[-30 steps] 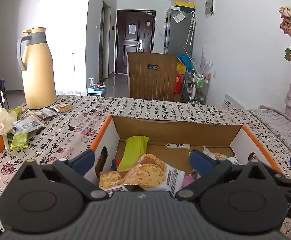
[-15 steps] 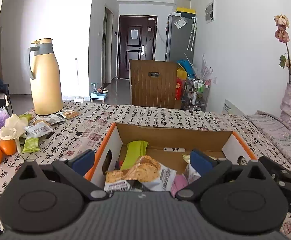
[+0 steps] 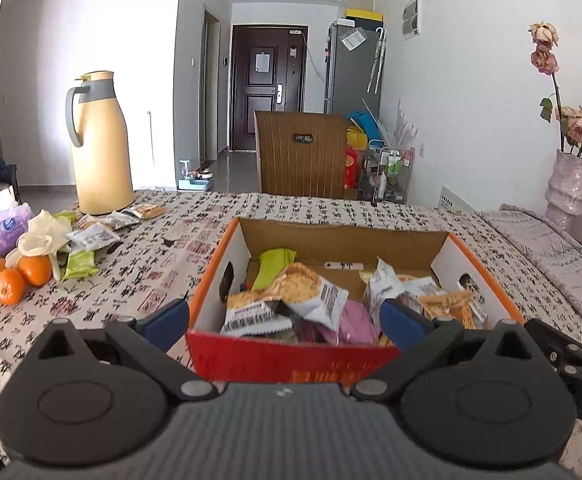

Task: Organize snacks
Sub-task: 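Move both tools back toward the snacks on the table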

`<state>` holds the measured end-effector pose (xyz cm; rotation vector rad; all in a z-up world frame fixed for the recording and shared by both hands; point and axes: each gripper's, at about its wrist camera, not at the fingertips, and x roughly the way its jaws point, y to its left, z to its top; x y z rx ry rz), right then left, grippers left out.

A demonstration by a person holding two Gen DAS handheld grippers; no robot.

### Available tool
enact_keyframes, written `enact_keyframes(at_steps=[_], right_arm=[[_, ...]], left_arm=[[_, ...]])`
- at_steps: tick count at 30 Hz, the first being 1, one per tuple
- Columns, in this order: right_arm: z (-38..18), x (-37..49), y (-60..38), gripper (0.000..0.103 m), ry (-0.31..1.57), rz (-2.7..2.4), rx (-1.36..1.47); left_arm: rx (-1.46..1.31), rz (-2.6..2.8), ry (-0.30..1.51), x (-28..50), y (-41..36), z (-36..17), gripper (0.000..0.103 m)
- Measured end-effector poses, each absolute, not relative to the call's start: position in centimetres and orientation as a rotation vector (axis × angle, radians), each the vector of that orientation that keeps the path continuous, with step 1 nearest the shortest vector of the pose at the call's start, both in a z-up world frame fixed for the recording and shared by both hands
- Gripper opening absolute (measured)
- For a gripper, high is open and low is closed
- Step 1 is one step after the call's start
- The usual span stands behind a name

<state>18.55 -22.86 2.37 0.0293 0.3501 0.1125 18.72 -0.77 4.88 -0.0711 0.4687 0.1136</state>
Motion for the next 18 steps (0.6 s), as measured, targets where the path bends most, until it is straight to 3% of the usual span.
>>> enact_keyframes(at_steps=[18], right_arm=[[-3.0,16.5,-24.4,0.103,0.556,0.11,-0.044]], left_arm=[[-0.065,0.122,0.594,16.2,1.7,-0.7,0.103]])
